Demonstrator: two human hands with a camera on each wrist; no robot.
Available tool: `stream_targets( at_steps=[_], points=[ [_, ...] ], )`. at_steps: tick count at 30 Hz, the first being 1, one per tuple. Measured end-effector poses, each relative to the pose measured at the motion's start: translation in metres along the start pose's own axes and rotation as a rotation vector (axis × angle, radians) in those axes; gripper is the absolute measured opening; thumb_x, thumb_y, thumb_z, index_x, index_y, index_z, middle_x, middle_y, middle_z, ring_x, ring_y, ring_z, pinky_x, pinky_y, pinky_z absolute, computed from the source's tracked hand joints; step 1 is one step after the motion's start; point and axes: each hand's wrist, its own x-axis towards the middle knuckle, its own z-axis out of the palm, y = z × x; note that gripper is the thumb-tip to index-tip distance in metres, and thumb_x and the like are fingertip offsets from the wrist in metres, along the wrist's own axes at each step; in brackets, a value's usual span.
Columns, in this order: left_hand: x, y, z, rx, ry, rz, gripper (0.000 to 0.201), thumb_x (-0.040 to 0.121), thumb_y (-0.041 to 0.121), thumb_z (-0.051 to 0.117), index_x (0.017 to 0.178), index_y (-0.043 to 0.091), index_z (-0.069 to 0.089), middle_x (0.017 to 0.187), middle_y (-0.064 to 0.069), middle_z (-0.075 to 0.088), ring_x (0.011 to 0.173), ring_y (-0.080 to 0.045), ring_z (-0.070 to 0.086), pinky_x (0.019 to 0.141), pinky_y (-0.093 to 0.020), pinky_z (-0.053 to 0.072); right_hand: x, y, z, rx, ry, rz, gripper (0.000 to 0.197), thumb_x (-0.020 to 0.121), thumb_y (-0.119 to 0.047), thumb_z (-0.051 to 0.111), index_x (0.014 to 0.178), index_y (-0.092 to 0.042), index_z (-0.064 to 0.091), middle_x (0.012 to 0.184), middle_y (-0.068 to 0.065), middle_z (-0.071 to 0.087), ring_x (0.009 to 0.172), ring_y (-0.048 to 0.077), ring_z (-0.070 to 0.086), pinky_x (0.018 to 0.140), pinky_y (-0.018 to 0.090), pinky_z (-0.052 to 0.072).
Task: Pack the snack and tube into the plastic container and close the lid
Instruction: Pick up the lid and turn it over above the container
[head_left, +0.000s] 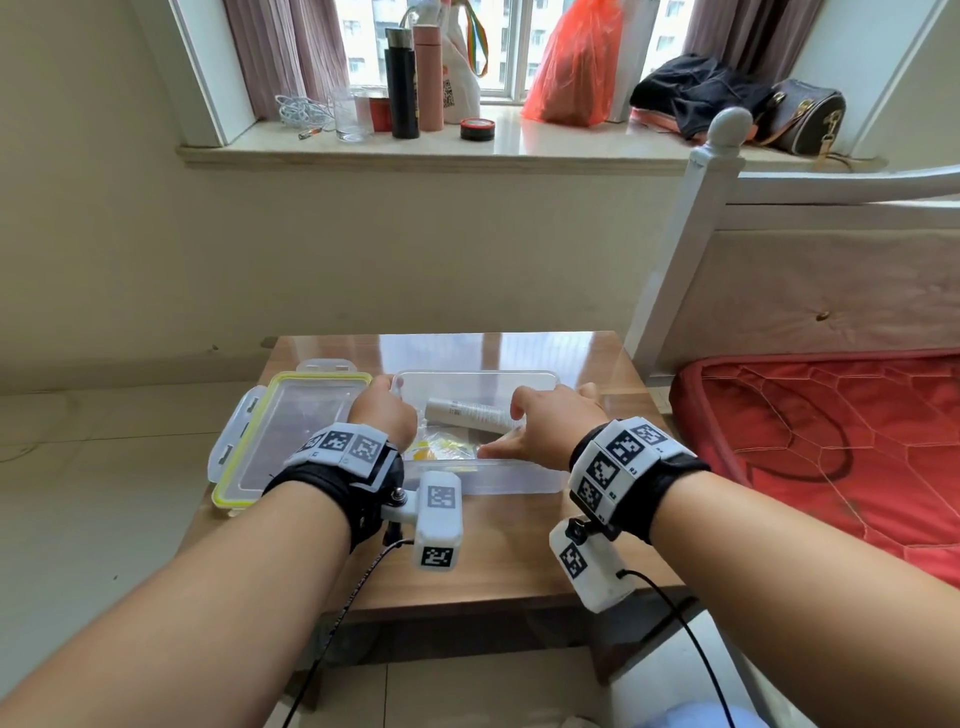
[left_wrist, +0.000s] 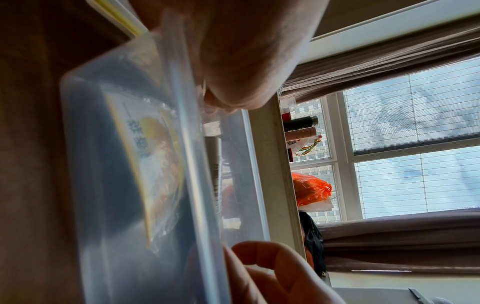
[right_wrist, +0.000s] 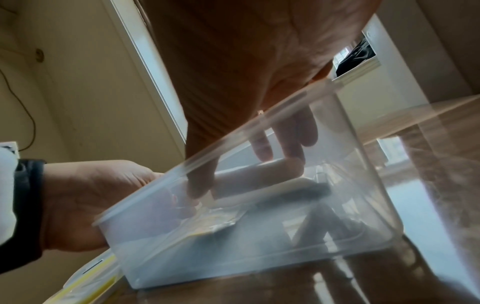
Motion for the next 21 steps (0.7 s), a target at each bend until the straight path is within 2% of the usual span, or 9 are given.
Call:
stream_targets(
  at_steps=[3, 6, 8, 11, 13, 15, 18, 21],
  points=[
    [0.001, -0.001, 0.0, -0.003, 0.0, 0.006, 0.042, 0.097, 0.015, 0.033, 0.137, 0.019, 0.044, 0.127, -0.011, 0.058, 0.091, -0.024, 0.049, 0.07, -0.03, 0.036, -0.001, -0.001, -0.002, -0.037, -0.02, -0.01, 0.074, 0.073, -0.081, 0.047, 0.109, -0.019, 0.061, 0.102, 0.002, 0.069, 0.099, 0.025, 0.05, 0.1, 0.041, 0.029],
    [0.002, -0.001, 0.0, -0.01, -0.002, 0.003, 0.04, 0.098, 0.017, 0.034, 0.137, 0.019, 0.044, 0.127, -0.01, 0.059, 0.09, -0.024, 0.05, 0.067, -0.029, 0.037, 0.001, -0.001, -0.001, 0.029, 0.013, -0.011, 0.067, 0.084, -0.075, 0.035, 0.1, -0.017, 0.064, 0.095, 0.003, 0.071, 0.093, 0.025, 0.051, 0.097, 0.043, 0.027],
    [0.002, 0.0, -0.001, -0.021, -0.01, -0.006, 0.04, 0.099, 0.019, 0.034, 0.137, 0.018, 0.043, 0.126, -0.011, 0.059, 0.091, -0.025, 0.051, 0.068, -0.03, 0.038, 0.005, -0.003, 0.001, 0.087, 0.063, -0.013, 0.064, 0.09, -0.069, 0.028, 0.093, -0.017, 0.065, 0.092, 0.004, 0.071, 0.098, 0.025, 0.055, 0.095, 0.044, 0.025],
    [0.002, 0.0, -0.003, -0.077, -0.024, -0.02, 0.043, 0.094, 0.016, 0.04, 0.137, 0.02, 0.046, 0.124, -0.008, 0.061, 0.092, -0.024, 0.054, 0.068, -0.028, 0.04, 0.011, -0.009, 0.002, 0.168, 0.102, -0.024, 0.06, 0.093, -0.064, 0.029, 0.087, -0.015, 0.064, 0.093, 0.004, 0.07, 0.102, 0.025, 0.054, 0.093, 0.043, 0.023],
    [0.001, -0.001, -0.006, -0.135, -0.024, -0.021, 0.048, 0.088, 0.016, 0.047, 0.136, 0.02, 0.048, 0.123, -0.005, 0.063, 0.098, -0.024, 0.058, 0.077, -0.029, 0.045, 0.012, -0.016, -0.002, 0.201, 0.103, -0.038, 0.057, 0.093, -0.062, 0.031, 0.087, -0.015, 0.061, 0.09, 0.002, 0.068, 0.094, 0.025, 0.055, 0.092, 0.041, 0.025],
    [0.0, -0.001, -0.011, -0.172, -0.023, -0.017, 0.051, 0.087, 0.023, 0.053, 0.138, 0.018, 0.046, 0.129, -0.005, 0.061, 0.111, -0.024, 0.059, 0.091, -0.031, 0.044, 0.012, -0.025, -0.007, 0.273, 0.09, -0.056, 0.05, 0.095, -0.058, 0.034, 0.088, -0.015, 0.059, 0.086, 0.001, 0.063, 0.087, 0.024, 0.053, 0.091, 0.039, 0.033],
    [-0.001, 0.001, -0.023, -0.2, -0.008, 0.008, 0.051, 0.091, 0.031, 0.052, 0.139, 0.014, 0.045, 0.139, -0.005, 0.054, 0.124, -0.025, 0.052, 0.104, -0.033, 0.039, 0.014, -0.039, -0.011, 0.482, 0.07, -0.111, 0.045, 0.097, -0.048, 0.042, 0.104, -0.008, 0.062, 0.095, 0.007, 0.063, 0.092, 0.025, 0.057, 0.084, 0.035, 0.041],
    [-0.001, 0.001, -0.043, -0.228, 0.045, 0.034, 0.047, 0.092, 0.027, 0.052, 0.137, 0.012, 0.048, 0.14, -0.006, 0.053, 0.125, -0.024, 0.052, 0.101, -0.03, 0.037, 0.013, -0.056, -0.013, 0.649, 0.083, -0.146, 0.042, 0.098, -0.041, 0.044, 0.114, -0.006, 0.06, 0.107, 0.01, 0.065, 0.1, 0.024, 0.057, 0.087, 0.033, 0.042]
  ],
)
